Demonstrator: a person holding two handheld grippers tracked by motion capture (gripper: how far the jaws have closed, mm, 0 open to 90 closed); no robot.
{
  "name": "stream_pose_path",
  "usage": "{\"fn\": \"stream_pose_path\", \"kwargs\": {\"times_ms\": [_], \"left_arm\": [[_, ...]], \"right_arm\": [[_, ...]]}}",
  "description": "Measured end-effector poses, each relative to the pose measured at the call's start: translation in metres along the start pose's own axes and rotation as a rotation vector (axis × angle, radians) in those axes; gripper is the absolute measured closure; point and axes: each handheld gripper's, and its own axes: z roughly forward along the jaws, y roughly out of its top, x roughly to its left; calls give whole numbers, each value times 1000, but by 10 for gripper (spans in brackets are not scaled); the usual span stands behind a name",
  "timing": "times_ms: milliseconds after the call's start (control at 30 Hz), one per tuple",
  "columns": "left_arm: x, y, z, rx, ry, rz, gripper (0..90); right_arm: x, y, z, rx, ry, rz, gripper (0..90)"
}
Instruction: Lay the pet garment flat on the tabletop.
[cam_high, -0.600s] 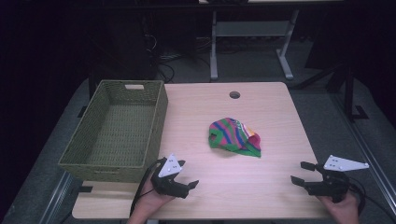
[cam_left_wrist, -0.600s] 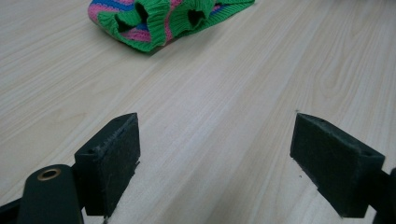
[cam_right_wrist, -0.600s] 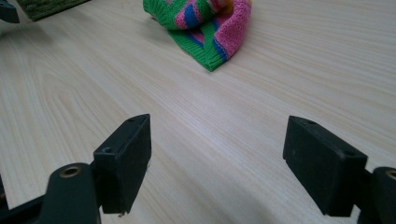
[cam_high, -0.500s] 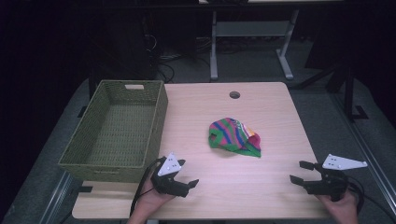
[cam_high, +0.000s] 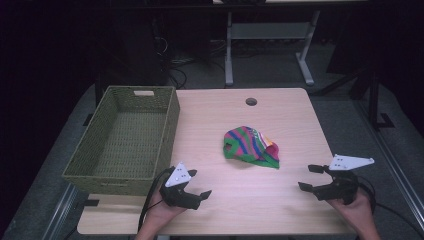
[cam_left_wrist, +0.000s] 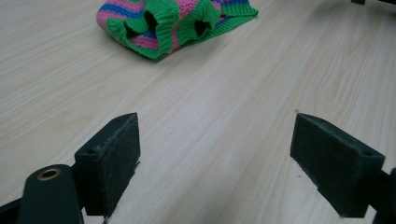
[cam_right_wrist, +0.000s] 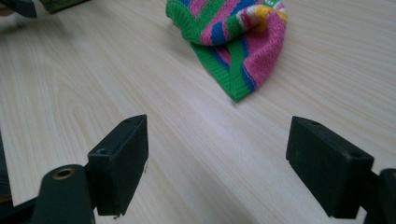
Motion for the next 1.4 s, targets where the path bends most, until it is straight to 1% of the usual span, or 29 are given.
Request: {"fn": "stream_pose_path", "kwargs": {"times_ms": [67,167,233,300,400,467,500,600,667,700,800,833,867,933,1000,1100,1133,1233,1300,1400], "left_arm": [[1,-1,-1,-2,-3,-8,156],[2,0,-3,-9,-3,-10,156],[2,0,-3,-13,-3,-8,156],[3,0,-3,-16,-7,-14,157],[4,-1,-2,-7,-6,-13,157],[4,-2,-2,-6,-3,-12,157],[4,-1,-3,-7,-4,-12,157],[4,-1,-4,-13,-4,-9,157],[5,-1,-5,-23,-6,-16,157],[6,-1,-6,-19,-4,-12,157],[8,-3,-6,-24,-10,-29,157],[9,-3,-6,-25,3,-24,157],[10,-2,-5,-25,8,-23,157],[10,-1,-6,-29,7,-28,157],[9,0,-6,-36,5,-34,157],[7,1,-5,-42,1,-22,157],[4,3,-3,-33,-3,-2,157],[1,3,1,-21,-22,2,157],[0,2,1,-14,-26,11,157],[-2,4,1,-18,-27,22,157]], "right_arm": [[-2,8,1,-6,22,-1,214],[-4,22,2,4,31,-11,213],[-4,32,4,10,33,-30,212],[-4,44,8,26,46,-37,196],[-1,57,17,72,51,-59,189],[1,65,26,93,61,-80,190],[2,70,31,110,72,-84,189],[4,80,42,126,92,-98,190],[5,86,47,128,112,-103,189],[6,89,50,132,117,-105,189],[6,95,54,131,133,-110,189],[6,97,56,136,133,-114,190],[5,101,57,138,125,-127,194],[4,106,58,140,131,-130,195],[4,113,61,159,133,-135,195],[7,121,66,178,139,-148,195],[8,124,68,185,140,-156,195],[9,131,72,193,155,-168,200],[8,135,75,199,163,-161,199],[5,143,81,216,166,-160,199]]}}
